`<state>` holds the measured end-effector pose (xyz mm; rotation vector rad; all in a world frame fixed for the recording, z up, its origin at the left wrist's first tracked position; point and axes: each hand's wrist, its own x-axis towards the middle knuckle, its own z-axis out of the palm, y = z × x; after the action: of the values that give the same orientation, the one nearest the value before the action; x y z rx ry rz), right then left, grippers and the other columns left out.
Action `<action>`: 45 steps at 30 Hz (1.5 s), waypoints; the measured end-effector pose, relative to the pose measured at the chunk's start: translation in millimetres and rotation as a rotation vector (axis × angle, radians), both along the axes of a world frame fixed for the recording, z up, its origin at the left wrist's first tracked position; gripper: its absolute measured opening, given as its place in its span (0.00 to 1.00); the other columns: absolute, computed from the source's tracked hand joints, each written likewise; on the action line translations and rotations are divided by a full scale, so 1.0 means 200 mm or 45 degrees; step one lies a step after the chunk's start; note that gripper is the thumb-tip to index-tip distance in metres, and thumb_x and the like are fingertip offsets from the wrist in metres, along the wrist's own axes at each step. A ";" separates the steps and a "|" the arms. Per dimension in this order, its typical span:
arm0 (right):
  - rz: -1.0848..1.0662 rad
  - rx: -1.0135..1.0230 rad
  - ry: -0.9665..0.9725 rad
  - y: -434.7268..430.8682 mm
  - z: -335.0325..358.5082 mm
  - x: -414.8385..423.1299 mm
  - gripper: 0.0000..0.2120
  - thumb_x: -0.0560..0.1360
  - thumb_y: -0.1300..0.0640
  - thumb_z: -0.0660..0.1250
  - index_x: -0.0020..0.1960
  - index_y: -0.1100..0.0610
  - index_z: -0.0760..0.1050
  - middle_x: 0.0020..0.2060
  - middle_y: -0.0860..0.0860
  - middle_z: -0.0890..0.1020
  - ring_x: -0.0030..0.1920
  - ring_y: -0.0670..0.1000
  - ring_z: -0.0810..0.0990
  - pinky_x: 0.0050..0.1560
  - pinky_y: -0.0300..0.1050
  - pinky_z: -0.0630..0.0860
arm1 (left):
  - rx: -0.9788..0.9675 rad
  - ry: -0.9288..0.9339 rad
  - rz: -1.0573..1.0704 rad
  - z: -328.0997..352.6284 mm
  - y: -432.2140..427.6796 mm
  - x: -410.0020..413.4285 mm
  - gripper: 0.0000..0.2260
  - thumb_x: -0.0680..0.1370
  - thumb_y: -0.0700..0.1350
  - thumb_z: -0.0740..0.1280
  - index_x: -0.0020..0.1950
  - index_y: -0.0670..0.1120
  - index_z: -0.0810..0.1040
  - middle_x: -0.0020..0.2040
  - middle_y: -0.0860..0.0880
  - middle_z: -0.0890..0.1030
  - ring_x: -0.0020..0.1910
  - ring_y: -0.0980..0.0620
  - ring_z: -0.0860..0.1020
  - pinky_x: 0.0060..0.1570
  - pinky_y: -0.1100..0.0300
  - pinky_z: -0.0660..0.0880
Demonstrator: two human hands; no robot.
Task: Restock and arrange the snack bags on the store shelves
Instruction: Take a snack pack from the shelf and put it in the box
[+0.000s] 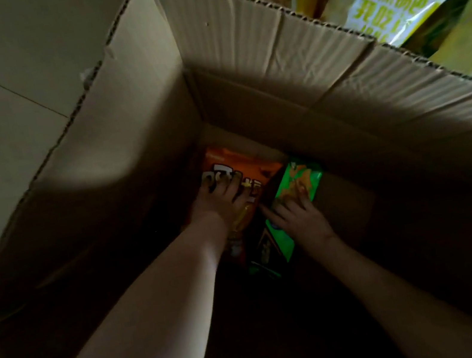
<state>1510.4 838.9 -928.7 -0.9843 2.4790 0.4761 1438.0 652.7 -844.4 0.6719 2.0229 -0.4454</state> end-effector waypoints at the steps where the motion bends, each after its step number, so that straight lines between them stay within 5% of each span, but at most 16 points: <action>1: -0.006 0.003 -0.016 -0.01 0.01 -0.02 0.22 0.67 0.55 0.59 0.58 0.52 0.80 0.50 0.52 0.82 0.51 0.55 0.78 0.57 0.57 0.65 | -0.013 -0.021 -0.001 0.00 0.00 0.00 0.39 0.79 0.54 0.62 0.77 0.49 0.36 0.77 0.43 0.35 0.76 0.42 0.39 0.73 0.41 0.45; 4: -0.009 0.003 -0.011 0.01 0.08 -0.03 0.19 0.66 0.56 0.57 0.48 0.54 0.84 0.49 0.53 0.84 0.51 0.54 0.82 0.57 0.53 0.64 | 0.015 -0.041 0.024 0.03 0.01 0.01 0.39 0.79 0.52 0.63 0.78 0.49 0.37 0.77 0.44 0.35 0.76 0.42 0.40 0.74 0.42 0.45; 7: -0.089 -0.149 0.082 0.05 0.23 0.01 0.21 0.67 0.61 0.51 0.47 0.60 0.83 0.46 0.57 0.84 0.53 0.56 0.82 0.66 0.56 0.58 | 0.095 -0.047 0.133 0.13 -0.01 0.03 0.43 0.76 0.54 0.67 0.78 0.50 0.38 0.78 0.44 0.38 0.77 0.41 0.44 0.73 0.42 0.50; 10: -0.352 -0.211 0.138 0.07 0.57 0.06 0.18 0.62 0.62 0.66 0.51 0.64 0.78 0.45 0.60 0.81 0.50 0.60 0.81 0.70 0.57 0.54 | 0.324 -0.048 0.474 0.37 0.01 0.09 0.38 0.78 0.49 0.64 0.78 0.51 0.40 0.78 0.43 0.44 0.76 0.40 0.49 0.71 0.41 0.55; 12: -0.548 -0.220 0.085 0.07 0.88 0.07 0.32 0.50 0.61 0.76 0.55 0.65 0.76 0.44 0.60 0.79 0.47 0.62 0.79 0.66 0.58 0.59 | 0.578 -0.035 0.558 0.64 0.02 0.12 0.33 0.79 0.53 0.62 0.78 0.49 0.47 0.77 0.43 0.52 0.75 0.41 0.55 0.70 0.46 0.55; 14: -0.689 -0.212 0.040 0.05 1.23 0.07 0.42 0.43 0.55 0.80 0.56 0.66 0.76 0.44 0.60 0.78 0.44 0.62 0.77 0.60 0.58 0.64 | 0.771 0.020 0.400 0.94 0.02 0.14 0.34 0.77 0.58 0.63 0.77 0.46 0.53 0.76 0.44 0.57 0.74 0.45 0.58 0.70 0.49 0.54; 19: -0.781 -0.237 0.075 -0.07 2.16 0.00 0.43 0.42 0.52 0.79 0.55 0.66 0.76 0.43 0.59 0.78 0.42 0.61 0.77 0.45 0.53 0.77 | 0.782 0.337 -0.013 1.71 -0.04 0.08 0.39 0.73 0.59 0.68 0.76 0.43 0.56 0.70 0.44 0.67 0.69 0.44 0.65 0.73 0.45 0.49; 25: -0.708 -0.358 0.250 -0.21 3.13 -0.16 0.42 0.44 0.48 0.82 0.55 0.62 0.75 0.44 0.57 0.78 0.45 0.60 0.78 0.47 0.54 0.76 | 0.849 0.556 -0.196 2.66 -0.19 -0.12 0.36 0.70 0.58 0.70 0.72 0.43 0.63 0.64 0.44 0.72 0.62 0.43 0.71 0.64 0.48 0.66; 32: -0.591 -0.538 0.493 -0.25 3.90 -0.34 0.42 0.49 0.43 0.82 0.57 0.62 0.75 0.46 0.56 0.79 0.47 0.59 0.79 0.48 0.53 0.78 | 0.880 0.892 -0.173 3.49 -0.29 -0.23 0.34 0.68 0.56 0.72 0.69 0.43 0.67 0.61 0.44 0.74 0.59 0.44 0.73 0.59 0.51 0.69; 37: -0.537 -0.728 0.519 -0.29 4.34 -0.44 0.40 0.69 0.33 0.61 0.71 0.59 0.65 0.61 0.54 0.74 0.61 0.57 0.73 0.61 0.53 0.70 | 1.077 1.136 -0.283 3.96 -0.36 -0.42 0.34 0.60 0.56 0.74 0.61 0.41 0.74 0.53 0.44 0.77 0.52 0.44 0.75 0.54 0.50 0.73; 39: -0.502 -0.841 0.470 -0.32 4.52 -0.50 0.40 0.70 0.34 0.57 0.74 0.57 0.59 0.65 0.52 0.70 0.65 0.55 0.69 0.64 0.51 0.66 | 1.129 1.246 -0.355 4.11 -0.39 -0.50 0.33 0.60 0.57 0.73 0.60 0.43 0.73 0.52 0.46 0.76 0.51 0.46 0.74 0.55 0.53 0.68; 42: -0.461 -0.925 0.374 -0.32 4.74 -0.63 0.34 0.73 0.41 0.67 0.72 0.52 0.59 0.64 0.49 0.70 0.65 0.51 0.66 0.62 0.42 0.64 | 1.276 1.315 -0.491 4.28 -0.46 -0.61 0.32 0.59 0.55 0.73 0.59 0.42 0.73 0.51 0.45 0.77 0.51 0.48 0.71 0.55 0.55 0.64; 45: -0.597 -1.029 0.136 -0.31 4.92 -0.80 0.27 0.75 0.43 0.67 0.70 0.47 0.64 0.56 0.43 0.72 0.59 0.45 0.69 0.49 0.28 0.65 | 1.388 1.377 -0.668 4.37 -0.53 -0.78 0.31 0.62 0.54 0.72 0.59 0.41 0.72 0.52 0.44 0.78 0.52 0.47 0.71 0.56 0.54 0.65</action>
<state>1350.3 776.1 54.3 -0.5774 2.9147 -0.6874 1282.6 547.3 29.9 1.9638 3.0813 0.1342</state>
